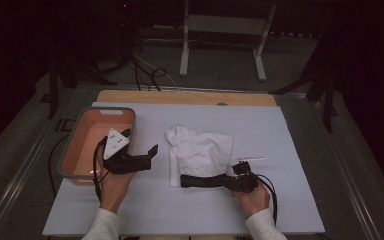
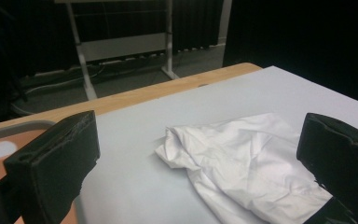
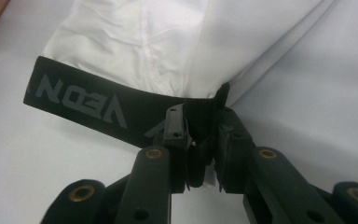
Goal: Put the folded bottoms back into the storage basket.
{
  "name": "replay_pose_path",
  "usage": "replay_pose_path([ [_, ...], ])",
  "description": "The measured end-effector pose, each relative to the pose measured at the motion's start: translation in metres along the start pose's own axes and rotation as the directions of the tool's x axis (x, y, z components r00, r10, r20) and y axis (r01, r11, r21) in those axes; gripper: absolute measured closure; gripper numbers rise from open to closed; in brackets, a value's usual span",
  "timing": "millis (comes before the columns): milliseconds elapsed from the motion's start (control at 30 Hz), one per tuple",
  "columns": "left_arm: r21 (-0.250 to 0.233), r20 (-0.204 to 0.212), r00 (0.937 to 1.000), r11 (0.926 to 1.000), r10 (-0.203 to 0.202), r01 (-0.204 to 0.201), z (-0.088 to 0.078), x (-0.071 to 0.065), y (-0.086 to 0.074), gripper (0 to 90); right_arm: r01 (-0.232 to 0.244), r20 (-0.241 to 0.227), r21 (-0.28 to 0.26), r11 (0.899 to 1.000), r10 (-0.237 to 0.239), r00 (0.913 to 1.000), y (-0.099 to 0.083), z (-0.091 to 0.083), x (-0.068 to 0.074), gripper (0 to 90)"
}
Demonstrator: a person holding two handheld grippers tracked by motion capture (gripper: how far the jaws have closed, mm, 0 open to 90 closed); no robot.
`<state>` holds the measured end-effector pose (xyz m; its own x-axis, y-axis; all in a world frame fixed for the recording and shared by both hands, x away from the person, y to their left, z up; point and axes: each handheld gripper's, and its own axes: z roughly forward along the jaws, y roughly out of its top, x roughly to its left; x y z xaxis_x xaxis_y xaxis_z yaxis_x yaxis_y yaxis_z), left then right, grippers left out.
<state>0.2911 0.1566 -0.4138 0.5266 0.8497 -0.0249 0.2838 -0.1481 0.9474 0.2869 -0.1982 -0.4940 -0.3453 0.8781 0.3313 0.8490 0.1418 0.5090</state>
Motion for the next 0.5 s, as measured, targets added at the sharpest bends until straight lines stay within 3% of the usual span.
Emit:
replay_pose_path([
  [500, 0.036, 0.031, 0.9991, 0.9988, 0.03, -0.031, 0.027, -0.014, 0.005, 0.2, 0.033, 0.009, 0.019, 0.999, -0.033, 0.9994, -0.01, -0.017, -0.005, 77.1],
])
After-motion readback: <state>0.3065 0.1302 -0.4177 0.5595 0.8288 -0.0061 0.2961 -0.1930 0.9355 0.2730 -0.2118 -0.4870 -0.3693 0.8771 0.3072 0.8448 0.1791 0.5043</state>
